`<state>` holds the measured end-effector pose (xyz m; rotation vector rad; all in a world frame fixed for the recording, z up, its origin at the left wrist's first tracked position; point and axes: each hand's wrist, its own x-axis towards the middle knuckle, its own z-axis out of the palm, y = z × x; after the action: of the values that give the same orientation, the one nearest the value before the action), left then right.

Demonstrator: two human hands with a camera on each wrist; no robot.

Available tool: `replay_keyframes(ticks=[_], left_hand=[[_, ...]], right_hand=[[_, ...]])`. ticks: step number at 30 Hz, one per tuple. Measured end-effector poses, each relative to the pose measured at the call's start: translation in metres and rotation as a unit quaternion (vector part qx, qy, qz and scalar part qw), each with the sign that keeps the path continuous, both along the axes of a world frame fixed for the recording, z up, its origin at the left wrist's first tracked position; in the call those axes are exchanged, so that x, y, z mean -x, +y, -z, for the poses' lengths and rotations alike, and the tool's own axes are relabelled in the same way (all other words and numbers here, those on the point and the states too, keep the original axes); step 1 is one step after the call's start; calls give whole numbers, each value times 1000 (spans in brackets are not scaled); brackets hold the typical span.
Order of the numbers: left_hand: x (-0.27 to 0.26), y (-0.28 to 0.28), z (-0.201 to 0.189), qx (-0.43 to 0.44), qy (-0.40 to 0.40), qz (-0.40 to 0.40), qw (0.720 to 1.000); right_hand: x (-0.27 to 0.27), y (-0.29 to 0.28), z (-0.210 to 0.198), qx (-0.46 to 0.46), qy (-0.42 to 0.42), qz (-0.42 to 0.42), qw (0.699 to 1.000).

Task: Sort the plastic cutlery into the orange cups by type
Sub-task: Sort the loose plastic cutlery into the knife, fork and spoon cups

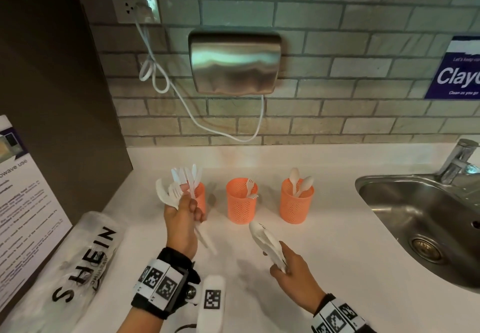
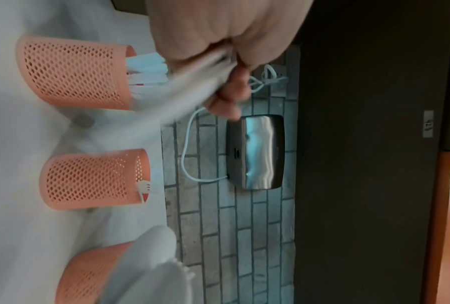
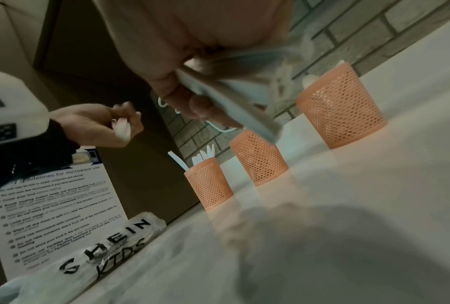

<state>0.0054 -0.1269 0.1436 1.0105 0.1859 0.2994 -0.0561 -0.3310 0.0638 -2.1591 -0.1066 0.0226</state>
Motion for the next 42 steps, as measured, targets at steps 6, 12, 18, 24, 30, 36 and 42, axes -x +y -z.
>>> replay_keyframes(ticks=[6, 12, 18, 24, 30, 36, 42], left_hand=[[15, -17, 15, -284, 25, 160, 945], [12, -30, 21, -399, -9, 267, 877], [3, -31, 27, -546, -60, 250, 798], [0, -40, 22, -404, -55, 96, 908], [12, -56, 27, -269, 1, 166, 949], [6, -60, 25, -247, -2, 122, 961], [2, -58, 28, -232, 4, 103, 967]], right_hand=[[-4, 3, -1, -94, 22, -36, 995], [-10, 3, 1, -74, 6, -42, 996], [-7, 4, -3, -142, 70, -63, 985], [-12, -1, -10, -321, 233, -95, 913], [-14, 2, -11, -413, 302, -119, 851], [-20, 0, -16, -492, 326, -120, 799], [-26, 0, -20, -533, 312, -95, 781]])
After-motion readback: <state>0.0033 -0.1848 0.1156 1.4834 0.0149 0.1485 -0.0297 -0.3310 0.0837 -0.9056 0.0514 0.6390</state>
